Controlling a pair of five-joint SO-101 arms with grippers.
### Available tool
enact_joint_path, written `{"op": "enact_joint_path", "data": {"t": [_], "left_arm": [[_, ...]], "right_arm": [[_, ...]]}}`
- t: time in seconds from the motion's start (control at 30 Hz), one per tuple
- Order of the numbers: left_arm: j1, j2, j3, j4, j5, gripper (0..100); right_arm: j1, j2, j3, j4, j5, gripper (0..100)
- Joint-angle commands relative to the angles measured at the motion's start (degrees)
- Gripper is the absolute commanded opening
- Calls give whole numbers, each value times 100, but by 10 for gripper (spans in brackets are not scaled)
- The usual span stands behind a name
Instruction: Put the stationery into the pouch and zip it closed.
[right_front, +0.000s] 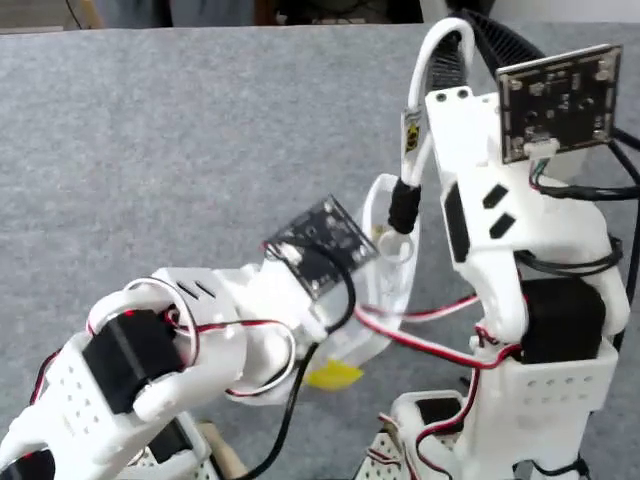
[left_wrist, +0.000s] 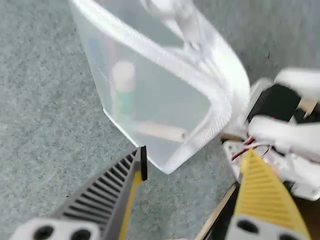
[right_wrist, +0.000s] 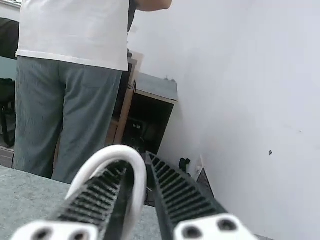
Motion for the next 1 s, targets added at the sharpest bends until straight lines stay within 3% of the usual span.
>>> {"op": "enact_joint_path", "data": {"t": [0.0, 0.2, 0.43, 0.67, 0.87, 0.97], "left_arm": [[119, 79, -277, -422, 642, 310], [127, 1037, -321, -774, 1187, 310], [-57, 1442, -321, -1011, 1169, 310], [-1578, 1433, -321, -985, 1160, 305], [-2791, 1433, -321, -1011, 53, 156], [-3284, 1433, -303, -985, -193, 144]], "right_arm": [[70, 48, -22, -158, 53, 12], [79, 48, -22, -158, 53, 12], [413, 22, -22, -158, 53, 12], [501, 22, -22, -149, 53, 12], [501, 13, -22, -123, 53, 12], [501, 13, -22, -123, 53, 12]]}}
